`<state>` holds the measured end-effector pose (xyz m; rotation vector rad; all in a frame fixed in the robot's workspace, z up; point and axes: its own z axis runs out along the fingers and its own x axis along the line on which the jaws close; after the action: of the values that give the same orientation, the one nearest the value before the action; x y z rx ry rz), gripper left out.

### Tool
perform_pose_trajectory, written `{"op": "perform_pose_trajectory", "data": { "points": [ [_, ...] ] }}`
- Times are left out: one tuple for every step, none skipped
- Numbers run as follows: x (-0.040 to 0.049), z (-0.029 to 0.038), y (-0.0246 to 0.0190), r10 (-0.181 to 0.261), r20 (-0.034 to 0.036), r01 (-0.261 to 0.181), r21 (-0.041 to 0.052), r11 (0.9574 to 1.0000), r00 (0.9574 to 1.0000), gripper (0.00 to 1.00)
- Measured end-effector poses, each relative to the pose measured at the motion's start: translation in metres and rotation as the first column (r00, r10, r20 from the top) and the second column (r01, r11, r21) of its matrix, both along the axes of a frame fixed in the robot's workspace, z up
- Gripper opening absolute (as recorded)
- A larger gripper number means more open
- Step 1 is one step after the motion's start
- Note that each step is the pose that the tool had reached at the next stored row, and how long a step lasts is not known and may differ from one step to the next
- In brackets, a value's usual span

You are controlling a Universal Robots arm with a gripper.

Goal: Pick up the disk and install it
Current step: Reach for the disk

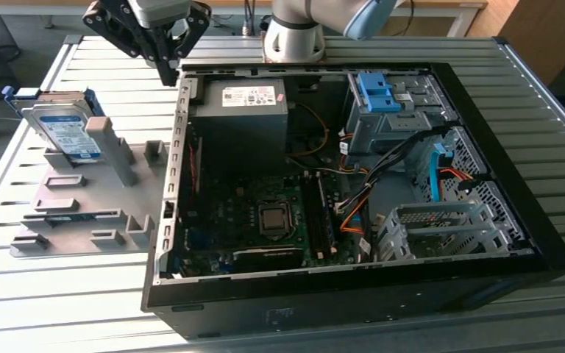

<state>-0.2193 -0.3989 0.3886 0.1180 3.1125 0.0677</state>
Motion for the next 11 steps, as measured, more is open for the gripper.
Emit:
{"op": "perform_pose_trajectory", "data": {
  "points": [
    [-0.001, 0.0, 0.0, 0.0, -0.0001, 0.0, -0.0001, 1.0, 1.0, 0.11],
    [-0.0018, 0.0, 0.0, 0.0, 0.0, 0.0, 0.0, 1.0, 1.0, 0.11],
    [-0.0028, -0.0001, 0.0, 0.0, 0.0, 0.0, 0.0, 1.0, 1.0, 0.11],
    [-0.0037, -0.0001, 0.0, 0.0, 0.0, 0.0, 0.0, 1.0, 1.0, 0.11],
    [-0.0048, -0.0001, 0.0, 0.0, 0.0, 0.0, 0.0, 1.0, 1.0, 0.11],
    [-0.0059, -0.0002, 0.0, 0.0, 0.0, 0.0, -0.0001, 1.0, 1.0, 0.11],
    [-0.007, -0.0002, 0.0001, 0.0, -0.0001, 0.0, -0.0001, 1.0, 1.0, 0.11],
    [-0.008, -0.0002, 0.0005, 0.0, 0.0, 0.0, 0.0, 1.0, 1.0, 0.11],
    [-0.0085, -0.0003, 0.0014, 0.0, 0.0, 0.0, 0.0, 1.0, 1.0, 0.11],
    [-0.0089, -0.0003, 0.0026, 0.0, -0.0001, 0.0, -0.0001, 1.0, 1.0, 0.11],
    [-0.0091, -0.0003, 0.004, 0.0, -0.0001, 0.0, -0.0001, 1.0, 1.0, 0.11]
  ]
}}
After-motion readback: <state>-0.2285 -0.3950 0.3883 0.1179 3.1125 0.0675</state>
